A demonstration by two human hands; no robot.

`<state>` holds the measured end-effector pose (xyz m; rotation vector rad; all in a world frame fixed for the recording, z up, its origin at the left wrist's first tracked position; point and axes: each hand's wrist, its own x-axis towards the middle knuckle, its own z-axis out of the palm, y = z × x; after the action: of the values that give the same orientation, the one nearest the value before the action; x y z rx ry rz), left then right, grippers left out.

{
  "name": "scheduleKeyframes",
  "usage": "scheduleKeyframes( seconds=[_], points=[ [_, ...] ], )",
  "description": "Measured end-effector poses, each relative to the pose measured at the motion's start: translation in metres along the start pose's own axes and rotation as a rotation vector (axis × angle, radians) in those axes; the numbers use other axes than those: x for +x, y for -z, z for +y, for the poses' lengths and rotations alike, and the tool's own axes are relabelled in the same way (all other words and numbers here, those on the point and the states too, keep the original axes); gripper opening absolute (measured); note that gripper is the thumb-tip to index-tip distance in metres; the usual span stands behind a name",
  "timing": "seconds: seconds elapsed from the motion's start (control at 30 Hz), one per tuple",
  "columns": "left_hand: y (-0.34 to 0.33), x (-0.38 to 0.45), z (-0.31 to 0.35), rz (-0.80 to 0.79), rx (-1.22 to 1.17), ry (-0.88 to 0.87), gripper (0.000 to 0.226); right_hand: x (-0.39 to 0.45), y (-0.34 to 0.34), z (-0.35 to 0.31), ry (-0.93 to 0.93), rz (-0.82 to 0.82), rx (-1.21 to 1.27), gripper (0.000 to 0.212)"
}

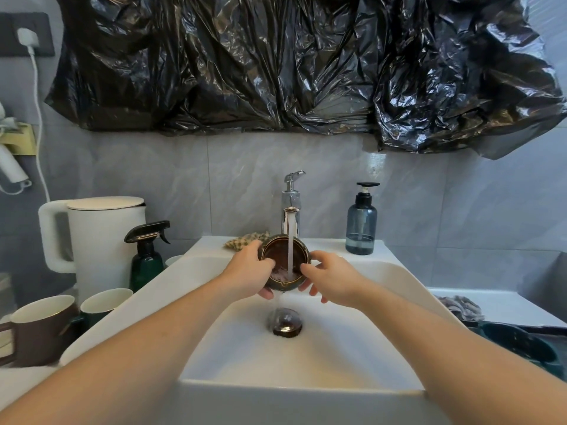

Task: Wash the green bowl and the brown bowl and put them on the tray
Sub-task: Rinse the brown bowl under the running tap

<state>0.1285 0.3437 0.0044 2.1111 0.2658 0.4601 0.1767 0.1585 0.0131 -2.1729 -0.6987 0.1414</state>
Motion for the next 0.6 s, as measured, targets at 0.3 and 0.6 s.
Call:
scheduleKeyframes(
  seconds=[0.3,0.6],
  points=[
    [0.005,-0.009,0.009,-0.061,0.148,-0.031,0.033,0.001,0.000,0.004,0.019,0.054,-0.026,0.036],
    [0.008,-0.014,0.009,-0.023,0.251,-0.087,0.051,-0.002,0.001,0.002,-0.034,0.026,-0.085,0.037]
  ],
)
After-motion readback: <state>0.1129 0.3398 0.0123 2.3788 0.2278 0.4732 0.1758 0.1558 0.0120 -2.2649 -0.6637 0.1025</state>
